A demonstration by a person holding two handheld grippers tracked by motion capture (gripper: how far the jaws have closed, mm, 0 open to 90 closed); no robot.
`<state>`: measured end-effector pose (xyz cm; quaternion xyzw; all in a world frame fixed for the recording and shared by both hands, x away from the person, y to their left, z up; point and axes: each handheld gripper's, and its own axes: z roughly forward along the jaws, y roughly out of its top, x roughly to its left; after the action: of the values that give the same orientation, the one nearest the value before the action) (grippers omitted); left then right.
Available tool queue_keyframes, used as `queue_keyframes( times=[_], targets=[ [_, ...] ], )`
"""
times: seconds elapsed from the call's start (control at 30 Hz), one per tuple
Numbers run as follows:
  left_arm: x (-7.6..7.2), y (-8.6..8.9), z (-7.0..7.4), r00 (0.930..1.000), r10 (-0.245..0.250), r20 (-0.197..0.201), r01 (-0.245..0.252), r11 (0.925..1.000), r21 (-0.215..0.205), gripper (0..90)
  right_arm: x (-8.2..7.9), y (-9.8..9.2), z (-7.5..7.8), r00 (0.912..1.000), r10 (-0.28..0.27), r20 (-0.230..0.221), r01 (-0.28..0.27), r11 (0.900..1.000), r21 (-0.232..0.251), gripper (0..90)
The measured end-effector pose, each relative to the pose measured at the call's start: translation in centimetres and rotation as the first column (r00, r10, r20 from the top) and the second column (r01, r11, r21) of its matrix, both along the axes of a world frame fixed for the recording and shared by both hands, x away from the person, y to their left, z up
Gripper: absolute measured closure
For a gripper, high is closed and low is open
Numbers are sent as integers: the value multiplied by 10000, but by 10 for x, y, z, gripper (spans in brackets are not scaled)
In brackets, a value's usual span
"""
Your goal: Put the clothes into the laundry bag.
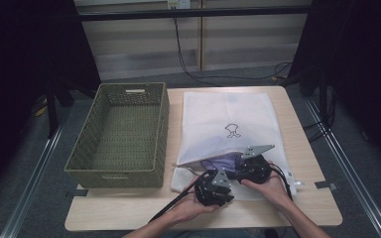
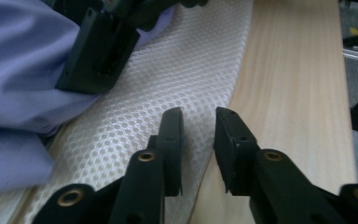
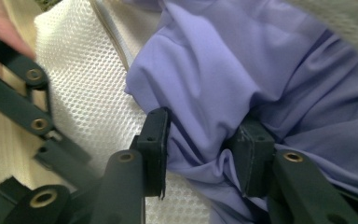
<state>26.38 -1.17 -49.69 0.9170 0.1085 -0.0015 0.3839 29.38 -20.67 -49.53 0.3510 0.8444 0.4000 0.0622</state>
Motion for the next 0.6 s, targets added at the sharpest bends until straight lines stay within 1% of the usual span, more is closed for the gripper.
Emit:
queue_keyframes(
  times=[0.03, 0.07, 0.1, 0.13, 0.17, 0.2, 0.23, 0.27, 0.3, 0.33, 0.37, 0.4, 0.43, 0.47, 0.5, 0.53, 0.57, 0.6],
  targets=[
    [0, -1, 0, 10000, 42, -27, -42, 10000, -3, 683, 0, 1, 0, 10000, 21, 50, -20, 9999, -141, 595],
    [-1, -1, 0, 10000, -12, 97, 11, 10000, 84, 656, 0, 2, 0, 10000, 60, 62, -59, 9998, -181, 592],
    [-3, 0, 0, 9996, -40, 283, 34, 9998, 190, 657, 0, 2, 0, 9999, 85, 53, -84, 9998, -206, 593],
    [-4, -1, -1, 9993, 4, 371, -6, 10000, 40, 670, 0, 3, -1, 10000, 53, 78, -51, 9997, -254, 596],
    [-4, -1, -1, 9990, 51, 443, -57, 9999, 115, 694, 0, 3, -1, 9999, 80, 70, -78, 9994, -328, 598],
    [-3, 0, 0, 9990, 97, 446, -104, 9998, 146, 727, 0, 4, -1, 9999, 81, 139, -74, 9989, -467, 611],
    [-3, 0, 0, 9988, 163, 452, -175, 9995, 252, 748, 0, 5, -1, 9997, 126, 192, -116, 9987, -500, 623],
    [-3, 0, -1, 9990, 137, 431, -142, 9998, 121, 778, 0, 5, 0, 9996, 124, 251, -107, 9978, -660, 640],
    [-3, 1, 0, 9990, 132, 419, -138, 9998, 133, 795, 0, 5, 0, 9993, 90, 355, -64, 9973, -729, 660],
    [-2, 2, 1, 9991, 116, 419, -128, 9995, 292, 814, 0, 6, -1, 9989, -12, 466, 48, 9970, -771, 674],
    [0, 2, 0, 9986, -96, 519, 80, 9995, 320, 822, 1, 6, -1, 9987, -49, 506, 89, 9969, -779, 688],
    [-1, 2, -1, 9993, 112, 344, -116, 9999, 98, 828, 1, 6, 0, 9985, -69, 537, 109, 9971, -759, 711],
    [-1, 2, -1, 9994, 128, 319, -131, 9999, 97, 829, 2, 6, 0, 9981, -154, 598, 201, 9966, -799, 723],
    [0, 2, 0, 9995, 120, 286, -127, 9996, 246, 829, 4, 6, -1, 9984, -132, 557, 174, 9971, -742, 733],
    [1, 3, 1, 9997, 78, 231, -84, 9996, 273, 828, 5, 6, -1, 9986, -187, 489, 217, 9978, -620, 748],
    [1, 3, 2, 9998, 45, 168, -51, 9992, 400, 828, 7, 5, -1, 9988, -208, 450, 233, 9982, -561, 759],
    [0, 3, 1, 9997, 83, 236, -88, 9997, 240, 828, 8, 5, 0, 9988, -295, 391, 316, 9980, -541, 767],
    [0, 3, 1, 9994, 35, 352, -44, 9996, 266, 828, 9, 5, 0, 9983, -372, 443, 397, 9976, -559, 776]
  ],
)
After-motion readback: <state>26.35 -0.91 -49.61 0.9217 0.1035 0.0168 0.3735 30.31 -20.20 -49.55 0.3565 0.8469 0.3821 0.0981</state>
